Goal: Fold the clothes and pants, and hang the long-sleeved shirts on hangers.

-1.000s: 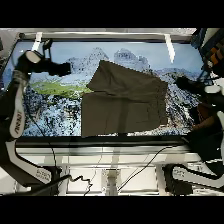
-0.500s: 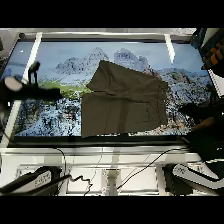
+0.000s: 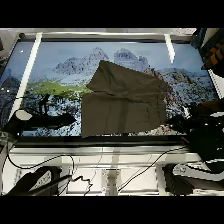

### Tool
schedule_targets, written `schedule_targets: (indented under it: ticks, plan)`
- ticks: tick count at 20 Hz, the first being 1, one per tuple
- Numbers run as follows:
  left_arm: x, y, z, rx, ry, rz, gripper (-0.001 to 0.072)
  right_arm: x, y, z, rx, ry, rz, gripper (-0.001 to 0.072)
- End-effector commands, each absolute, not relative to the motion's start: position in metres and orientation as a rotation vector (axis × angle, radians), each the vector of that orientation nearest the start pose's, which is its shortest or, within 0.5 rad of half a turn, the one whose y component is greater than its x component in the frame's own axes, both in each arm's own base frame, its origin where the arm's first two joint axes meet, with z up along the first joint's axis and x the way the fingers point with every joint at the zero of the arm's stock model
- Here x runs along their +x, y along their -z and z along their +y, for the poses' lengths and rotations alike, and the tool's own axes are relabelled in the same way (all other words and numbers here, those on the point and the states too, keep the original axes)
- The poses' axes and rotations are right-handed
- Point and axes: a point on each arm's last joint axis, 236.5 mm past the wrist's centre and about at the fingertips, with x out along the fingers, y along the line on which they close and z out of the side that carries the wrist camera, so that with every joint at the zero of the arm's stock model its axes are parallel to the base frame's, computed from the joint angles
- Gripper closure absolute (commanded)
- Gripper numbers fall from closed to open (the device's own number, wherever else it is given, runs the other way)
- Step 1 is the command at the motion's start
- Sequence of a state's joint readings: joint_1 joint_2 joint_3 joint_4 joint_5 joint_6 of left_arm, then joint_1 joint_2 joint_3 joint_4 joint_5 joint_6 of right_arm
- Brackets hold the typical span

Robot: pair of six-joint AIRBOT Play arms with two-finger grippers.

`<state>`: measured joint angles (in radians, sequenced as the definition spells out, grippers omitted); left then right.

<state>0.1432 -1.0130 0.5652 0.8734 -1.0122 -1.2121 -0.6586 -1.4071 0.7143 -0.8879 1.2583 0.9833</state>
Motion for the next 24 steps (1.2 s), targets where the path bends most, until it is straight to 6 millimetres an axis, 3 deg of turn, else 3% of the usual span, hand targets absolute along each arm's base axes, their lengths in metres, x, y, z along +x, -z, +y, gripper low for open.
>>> schedule_targets:
  ticks: [1, 2, 5, 7, 14, 16, 22, 23, 24]
  plan:
    - [0.271, 0.057, -0.093, -0.545, 0.332, 1.286, 0.0006, 0.282, 0.124, -0.017, 0.862, -0.225, 1.402, 0.0173]
    - [0.27, 0.057, -0.094, -0.546, 0.333, 1.287, 0.0006, 0.286, 0.125, -0.015, 0.843, -0.229, 1.392, 0.0177]
    - [0.267, 0.058, -0.094, -0.547, 0.335, 1.297, 0.0011, 0.291, 0.124, -0.014, 0.829, -0.244, 1.367, 0.0409]
    - [0.257, 0.064, -0.097, -0.557, 0.342, 1.33, 0.0013, 0.291, 0.124, -0.014, 0.829, -0.243, 1.367, 0.0685]
    - [0.205, 0.098, -0.116, -0.643, 0.351, 1.47, 0.0013, 0.291, 0.124, -0.014, 0.83, -0.243, 1.368, 0.0691]
    - [0.208, 0.097, -0.129, -0.673, 0.375, 1.438, 0.0014, 0.291, 0.124, -0.014, 0.83, -0.244, 1.368, 0.0691]
    - [0.229, 0.105, -0.153, -0.504, 0.404, 1.312, 0.0026, 0.289, 0.118, -0.007, 0.855, -0.274, 1.376, 0.0691]
    - [0.232, 0.105, -0.155, -0.489, 0.404, 1.297, 0.0145, 0.289, 0.116, -0.006, 0.858, -0.285, 1.377, 0.0691]
    - [0.235, 0.105, -0.157, -0.477, 0.402, 1.28, 0.034, 0.29, 0.11, -0.004, 0.865, -0.305, 1.377, 0.0691]
